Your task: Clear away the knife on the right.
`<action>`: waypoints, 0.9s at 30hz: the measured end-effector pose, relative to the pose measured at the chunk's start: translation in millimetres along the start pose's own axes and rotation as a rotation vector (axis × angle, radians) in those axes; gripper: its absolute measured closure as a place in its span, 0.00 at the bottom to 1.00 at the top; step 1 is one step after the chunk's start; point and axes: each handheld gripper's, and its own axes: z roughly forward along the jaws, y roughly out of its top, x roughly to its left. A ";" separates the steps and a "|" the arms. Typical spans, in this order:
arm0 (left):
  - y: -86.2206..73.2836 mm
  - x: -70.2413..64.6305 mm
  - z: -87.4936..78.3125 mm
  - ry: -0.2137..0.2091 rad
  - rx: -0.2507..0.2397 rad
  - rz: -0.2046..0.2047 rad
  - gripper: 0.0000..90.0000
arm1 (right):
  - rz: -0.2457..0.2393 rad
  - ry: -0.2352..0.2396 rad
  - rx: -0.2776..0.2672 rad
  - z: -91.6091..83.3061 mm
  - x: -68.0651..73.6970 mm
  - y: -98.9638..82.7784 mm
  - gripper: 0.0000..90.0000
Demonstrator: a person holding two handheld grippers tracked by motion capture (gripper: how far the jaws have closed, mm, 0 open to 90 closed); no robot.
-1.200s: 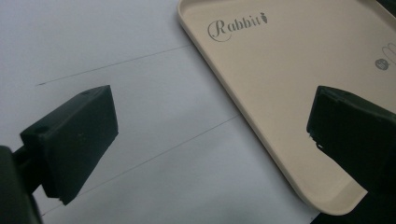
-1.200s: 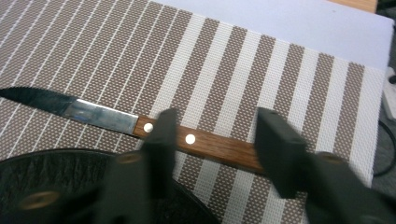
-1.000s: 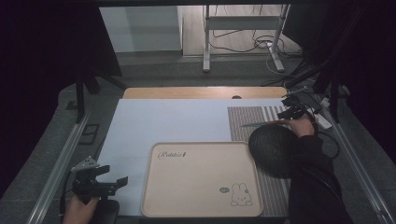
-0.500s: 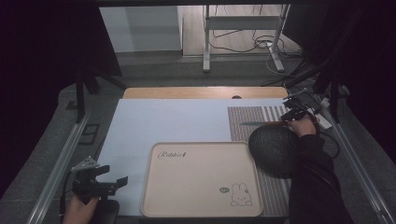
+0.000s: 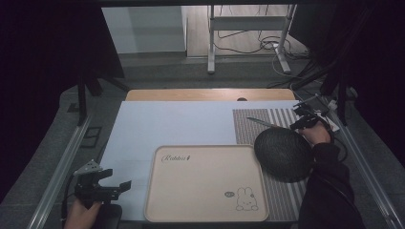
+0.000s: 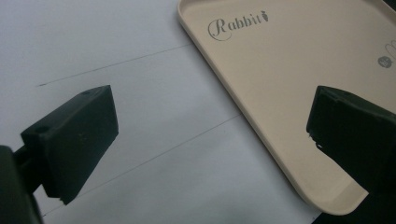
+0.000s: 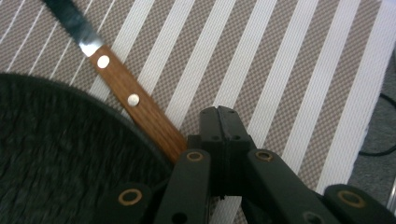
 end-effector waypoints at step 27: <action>0.6 -0.8 0.8 0.003 0.003 0.005 0.03 | 0.036 0.007 -0.061 -9.4 19.2 22.0 0.15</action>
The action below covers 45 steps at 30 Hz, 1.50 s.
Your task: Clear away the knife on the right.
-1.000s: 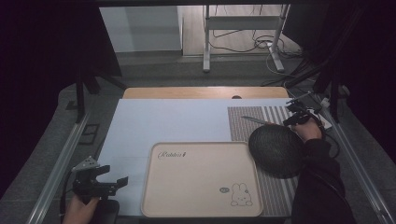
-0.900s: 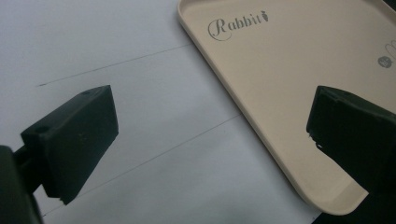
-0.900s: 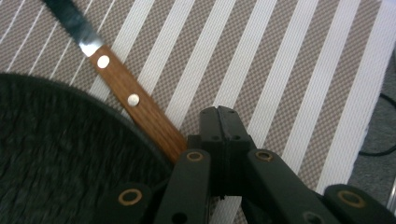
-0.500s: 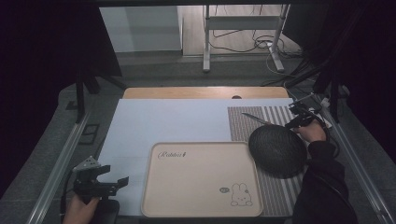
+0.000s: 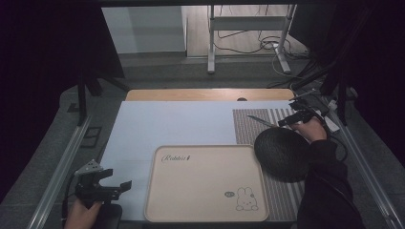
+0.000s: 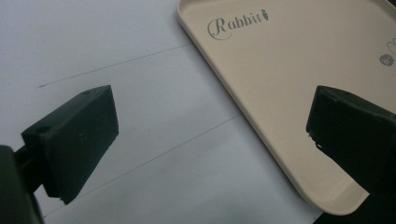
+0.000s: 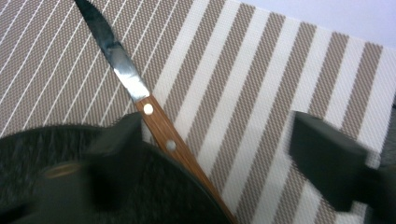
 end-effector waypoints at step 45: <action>-0.1 0.0 0.2 0.003 0.002 0.001 0.03 | -0.148 0.040 0.087 25.7 3.4 10.6 0.86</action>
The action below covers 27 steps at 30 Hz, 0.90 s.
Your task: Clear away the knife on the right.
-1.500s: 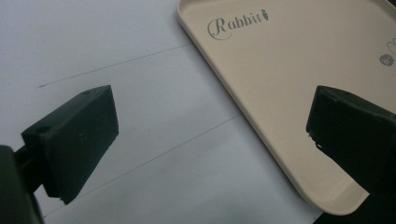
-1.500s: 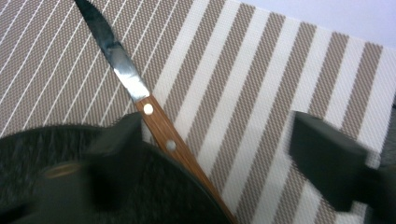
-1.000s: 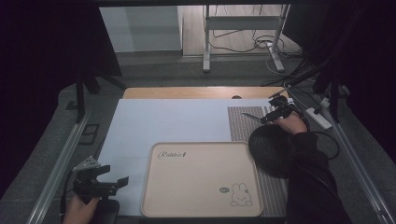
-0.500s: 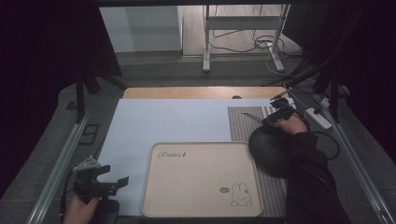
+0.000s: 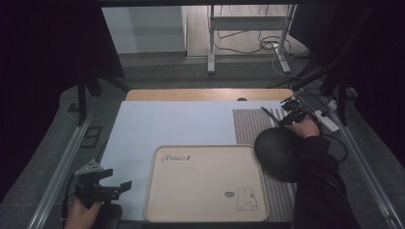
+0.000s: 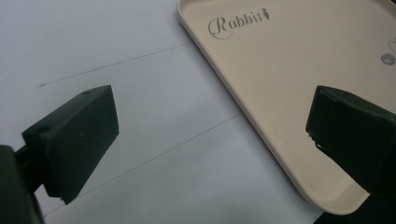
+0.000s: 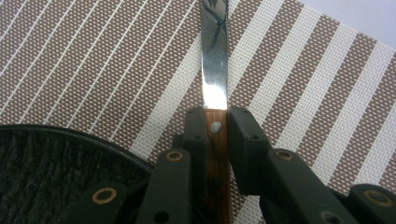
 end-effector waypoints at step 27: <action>0.3 -0.6 0.3 0.004 0.001 0.000 0.03 | 0.047 -0.005 -0.068 -39.0 -22.3 -29.5 0.86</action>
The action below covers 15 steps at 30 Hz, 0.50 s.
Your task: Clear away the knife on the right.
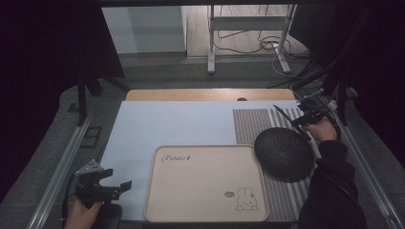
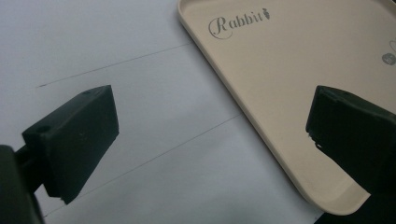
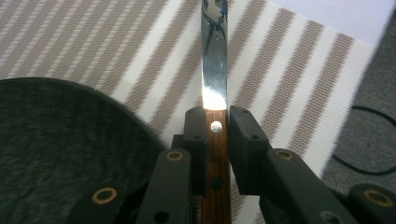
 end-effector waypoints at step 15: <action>0.2 -0.3 0.0 0.000 0.000 0.006 0.03 | -0.061 0.072 -0.003 0.8 56.6 0.7 0.86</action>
